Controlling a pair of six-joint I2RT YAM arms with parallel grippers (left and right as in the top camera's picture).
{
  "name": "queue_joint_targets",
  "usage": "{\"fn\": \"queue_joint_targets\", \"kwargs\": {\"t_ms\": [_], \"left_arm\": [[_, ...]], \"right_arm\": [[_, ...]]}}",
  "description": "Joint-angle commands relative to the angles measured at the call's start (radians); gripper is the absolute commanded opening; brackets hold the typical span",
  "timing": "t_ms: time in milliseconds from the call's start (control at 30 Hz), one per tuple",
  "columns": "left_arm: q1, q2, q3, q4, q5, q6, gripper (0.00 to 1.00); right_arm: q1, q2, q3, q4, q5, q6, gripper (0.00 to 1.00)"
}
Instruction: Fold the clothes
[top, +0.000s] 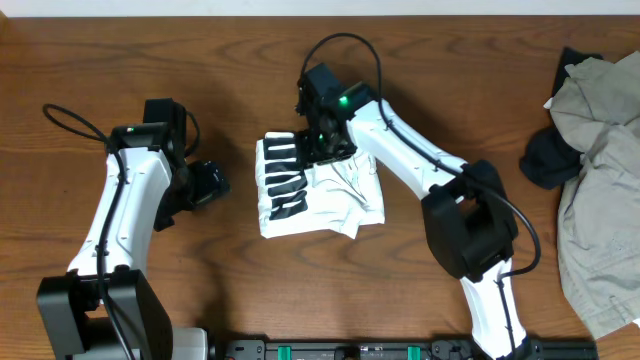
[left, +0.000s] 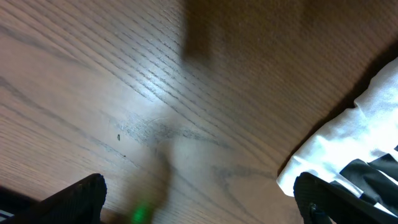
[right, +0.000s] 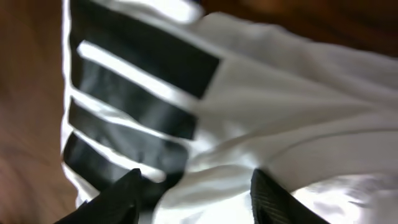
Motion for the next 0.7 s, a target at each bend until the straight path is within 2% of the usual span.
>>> {"fn": "queue_joint_targets", "kwargs": {"t_ms": [0,267,367,500,600,667], "left_arm": [[0.003,-0.001,0.0,-0.005,-0.011,-0.013,0.98],[0.003,-0.001,0.0,-0.005,-0.011,-0.013,0.98],[0.003,-0.001,0.0,-0.005,-0.011,-0.013,0.98],[0.003,-0.001,0.0,-0.002,0.027,0.004,0.98],[0.003,-0.001,0.0,0.003,0.042,0.026,0.98],[0.003,-0.001,0.0,0.002,0.042,0.026,0.98]], "right_arm": [[-0.022,-0.026,0.001,-0.004,0.009,0.026,0.52],[-0.068,-0.064,0.002,-0.067,0.062,0.03,0.58],[-0.081,-0.066,0.002,-0.093,-0.024,0.023,0.55],[-0.082,-0.095,0.002,-0.092,-0.282,-0.053,0.51],[-0.069,-0.117,0.002,-0.11,-0.304,-0.062,0.47],[-0.059,-0.12,0.002,-0.161,-0.295,-0.107,0.39]]}}
